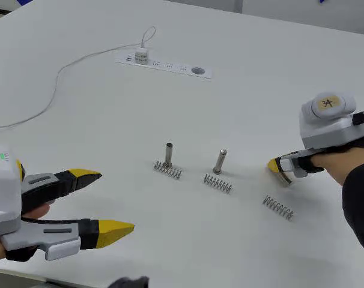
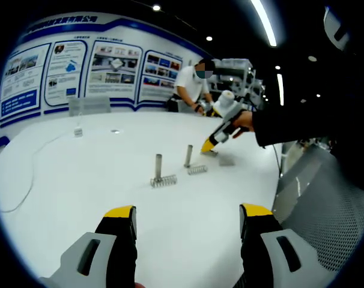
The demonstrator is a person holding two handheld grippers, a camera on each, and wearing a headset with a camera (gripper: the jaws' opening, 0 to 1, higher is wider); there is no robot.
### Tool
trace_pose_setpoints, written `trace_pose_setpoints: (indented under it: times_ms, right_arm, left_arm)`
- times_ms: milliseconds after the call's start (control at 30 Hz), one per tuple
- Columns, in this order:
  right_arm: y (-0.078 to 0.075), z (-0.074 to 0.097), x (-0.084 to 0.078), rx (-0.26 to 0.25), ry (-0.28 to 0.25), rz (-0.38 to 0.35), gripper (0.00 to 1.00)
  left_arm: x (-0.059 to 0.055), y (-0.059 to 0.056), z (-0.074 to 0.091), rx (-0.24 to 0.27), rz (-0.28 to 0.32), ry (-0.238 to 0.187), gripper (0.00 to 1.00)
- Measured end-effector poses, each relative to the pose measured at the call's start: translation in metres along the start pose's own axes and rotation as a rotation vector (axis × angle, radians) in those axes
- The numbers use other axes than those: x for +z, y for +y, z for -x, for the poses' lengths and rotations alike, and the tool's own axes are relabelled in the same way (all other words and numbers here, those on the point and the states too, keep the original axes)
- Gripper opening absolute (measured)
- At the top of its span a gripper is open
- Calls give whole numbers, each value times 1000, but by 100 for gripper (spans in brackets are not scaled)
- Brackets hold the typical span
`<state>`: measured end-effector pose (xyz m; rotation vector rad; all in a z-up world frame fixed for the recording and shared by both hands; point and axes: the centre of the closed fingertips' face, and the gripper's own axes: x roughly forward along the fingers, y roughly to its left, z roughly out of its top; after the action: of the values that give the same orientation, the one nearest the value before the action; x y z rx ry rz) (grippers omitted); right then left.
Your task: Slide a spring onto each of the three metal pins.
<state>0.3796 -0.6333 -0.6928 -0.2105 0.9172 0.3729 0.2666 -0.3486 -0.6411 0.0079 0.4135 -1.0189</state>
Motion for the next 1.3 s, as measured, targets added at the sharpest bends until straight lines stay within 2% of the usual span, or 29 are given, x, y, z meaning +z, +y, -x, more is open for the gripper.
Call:
trace_pose_setpoints:
  times_ms: [200,400,833,1300]
  right_arm:
    - [2,19,4,-13,-39,10,9]
    - [5,30,5,-28,-71,12,9]
    - [6,37,6,-43,-115,10,9]
    - [11,43,5,-44,-149,17,8]
  left_arm:
    - [6,-2,-1,-5,-8,-13,71]
    - [8,-5,-1,-14,-17,-17,71]
    - [11,-2,1,-13,-19,-31,70]
    - [12,-4,2,-14,-27,-30,70]
